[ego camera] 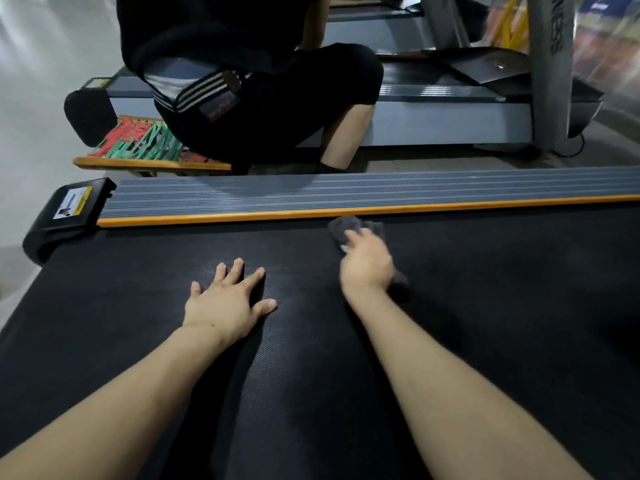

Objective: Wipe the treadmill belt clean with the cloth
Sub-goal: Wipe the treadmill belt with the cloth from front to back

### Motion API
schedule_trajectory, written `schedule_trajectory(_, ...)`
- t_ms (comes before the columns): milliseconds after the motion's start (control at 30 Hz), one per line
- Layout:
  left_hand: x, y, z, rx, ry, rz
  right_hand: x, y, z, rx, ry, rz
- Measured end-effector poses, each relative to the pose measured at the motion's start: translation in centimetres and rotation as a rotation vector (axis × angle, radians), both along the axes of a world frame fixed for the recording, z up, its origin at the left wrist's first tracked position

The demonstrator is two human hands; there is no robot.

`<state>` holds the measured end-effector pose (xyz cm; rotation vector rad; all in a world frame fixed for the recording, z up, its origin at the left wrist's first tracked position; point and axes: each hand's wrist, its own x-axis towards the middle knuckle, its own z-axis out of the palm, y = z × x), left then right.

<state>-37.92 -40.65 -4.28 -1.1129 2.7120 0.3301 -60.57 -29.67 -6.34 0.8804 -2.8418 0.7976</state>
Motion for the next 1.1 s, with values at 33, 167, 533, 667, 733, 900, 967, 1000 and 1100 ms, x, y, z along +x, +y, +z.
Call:
schedule_trajectory(33,0.1,-0.1,0.0,-0.002,0.019,0.006,2.8,-2.0,-0.1,0.018,0.02,0.117)
schedule_trajectory(167,1.2,0.6,0.0,-0.075,0.141,0.036,8.5,-5.0,0.6,0.045,0.068,0.545)
schedule_trajectory(533,3.4,2.9,1.4,-0.028,0.052,0.022,-2.0,4.5,-0.6,-0.068,-0.092,-0.175)
schedule_trajectory(667,3.1,2.9,1.4,0.003,0.04,0.057,8.2,-2.7,-0.8,-0.035,0.039,0.291)
schedule_trajectory(733,3.2,3.0,1.3,0.029,0.023,0.069,10.2,-3.1,-0.6,-0.013,0.063,0.565)
schedule_trajectory(900,3.0,3.3,1.0,0.042,-0.016,0.079,-0.5,5.5,-0.4,-0.012,0.1,0.396)
schedule_trajectory(967,2.8,3.3,1.1,0.051,-0.02,0.076,-4.0,9.3,-0.2,0.001,0.051,0.072)
schedule_trajectory(1000,2.7,3.3,1.1,0.057,-0.024,0.072,-4.7,10.0,-0.3,0.028,0.04,-0.043)
schedule_trajectory(1100,2.7,3.4,1.1,0.047,-0.044,0.065,-2.2,6.7,-0.6,0.081,0.035,-0.131)
